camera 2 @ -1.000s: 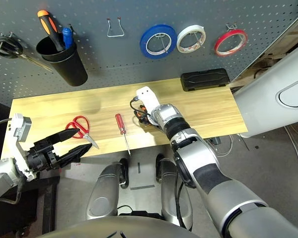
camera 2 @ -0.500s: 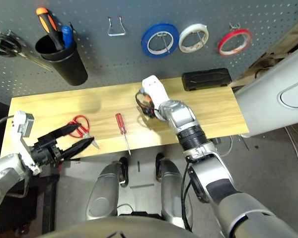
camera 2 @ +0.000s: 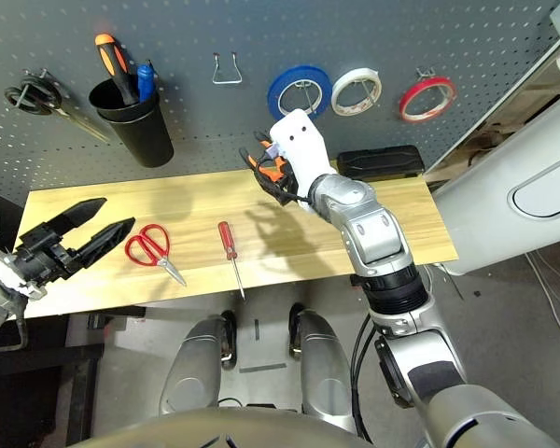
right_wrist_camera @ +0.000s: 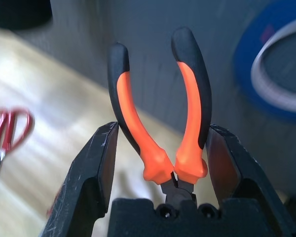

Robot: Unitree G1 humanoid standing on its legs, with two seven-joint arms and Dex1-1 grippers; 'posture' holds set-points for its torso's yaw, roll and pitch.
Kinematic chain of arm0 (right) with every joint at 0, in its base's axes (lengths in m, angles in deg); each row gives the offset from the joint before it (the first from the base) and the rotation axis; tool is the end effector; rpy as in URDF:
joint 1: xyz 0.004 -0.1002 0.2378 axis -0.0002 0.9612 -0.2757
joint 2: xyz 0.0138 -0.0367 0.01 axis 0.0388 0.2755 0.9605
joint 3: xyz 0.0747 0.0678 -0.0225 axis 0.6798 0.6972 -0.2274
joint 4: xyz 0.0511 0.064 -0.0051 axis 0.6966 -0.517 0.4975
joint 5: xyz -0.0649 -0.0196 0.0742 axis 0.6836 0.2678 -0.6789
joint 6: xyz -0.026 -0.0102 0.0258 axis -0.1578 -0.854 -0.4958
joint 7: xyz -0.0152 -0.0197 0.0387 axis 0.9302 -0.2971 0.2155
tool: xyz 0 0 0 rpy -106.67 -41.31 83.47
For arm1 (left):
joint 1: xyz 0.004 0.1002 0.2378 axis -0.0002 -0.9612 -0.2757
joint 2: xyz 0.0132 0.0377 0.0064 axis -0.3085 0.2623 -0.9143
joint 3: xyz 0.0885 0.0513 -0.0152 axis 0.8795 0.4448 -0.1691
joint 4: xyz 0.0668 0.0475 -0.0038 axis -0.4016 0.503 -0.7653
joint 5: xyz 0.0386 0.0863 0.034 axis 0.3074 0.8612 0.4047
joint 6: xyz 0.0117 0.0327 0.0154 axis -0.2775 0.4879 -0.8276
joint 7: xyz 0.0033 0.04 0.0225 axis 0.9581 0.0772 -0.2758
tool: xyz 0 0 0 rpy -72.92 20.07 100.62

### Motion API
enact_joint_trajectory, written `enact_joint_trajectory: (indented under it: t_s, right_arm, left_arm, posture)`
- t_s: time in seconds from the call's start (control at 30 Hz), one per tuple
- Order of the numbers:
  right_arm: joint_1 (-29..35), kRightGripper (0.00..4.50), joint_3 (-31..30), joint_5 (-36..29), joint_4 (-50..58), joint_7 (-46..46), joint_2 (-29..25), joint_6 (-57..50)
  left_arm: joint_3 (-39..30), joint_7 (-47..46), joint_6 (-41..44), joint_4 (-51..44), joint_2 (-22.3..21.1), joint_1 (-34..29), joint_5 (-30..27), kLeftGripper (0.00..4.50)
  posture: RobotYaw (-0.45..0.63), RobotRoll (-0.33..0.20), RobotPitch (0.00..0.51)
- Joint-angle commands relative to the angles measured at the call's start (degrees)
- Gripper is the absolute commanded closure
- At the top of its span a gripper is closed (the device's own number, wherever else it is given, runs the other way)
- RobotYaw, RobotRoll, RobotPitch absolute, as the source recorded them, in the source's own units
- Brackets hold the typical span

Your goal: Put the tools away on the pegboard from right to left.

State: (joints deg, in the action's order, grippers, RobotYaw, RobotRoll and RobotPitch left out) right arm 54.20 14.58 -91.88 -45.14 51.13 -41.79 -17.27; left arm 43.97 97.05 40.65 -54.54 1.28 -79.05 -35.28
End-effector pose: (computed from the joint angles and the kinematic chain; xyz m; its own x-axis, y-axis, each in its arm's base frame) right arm 0.2787 -0.1210 0.1722 0.7675 0.6309 -0.1138 -0.6411 0.7555 -0.1351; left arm 0.1631 0.3076 0.1497 0.8281 -0.5600 0.0265 0.5606 0.8271 -0.0409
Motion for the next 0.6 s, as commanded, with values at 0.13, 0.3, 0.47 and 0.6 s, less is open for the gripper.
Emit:
enact_joint_trajectory:
  t_s: [0.13,0.3,0.47,0.6]
  right_arm:
    - [-4.6,2.86,1.3,-2.9,1.8,-0.5,1.6,8.3]
    - [-6.9,4.45,0.4,-3.0,1.8,0.3,3.1,13.0]
    - [-6.1,4.45,-0.1,-2.6,-0.5,1.4,3.2,11.3]
    - [-3.4,4.45,-1.1,-3.5,0.7,0.0,2.1,8.3]
  left_arm:
    - [-0.7,2.4,-2.3,3.5,-1.0,1.2,0.5,0.00]
    - [-1.1,3.3,-3.4,5.5,-1.5,1.9,0.8,0.00]
    - [-1.3,3.2,-3.7,6.9,-1.9,2.5,0.7,0.00]
    - [-1.5,3.4,-1.3,6.6,-3.1,2.1,-0.8,0.00]
  posture:
    - [0.07,0.000,0.105]
    - [0.06,0.000,0.102]
    - [0.07,0.000,0.102]
    - [0.07,0.000,0.101]
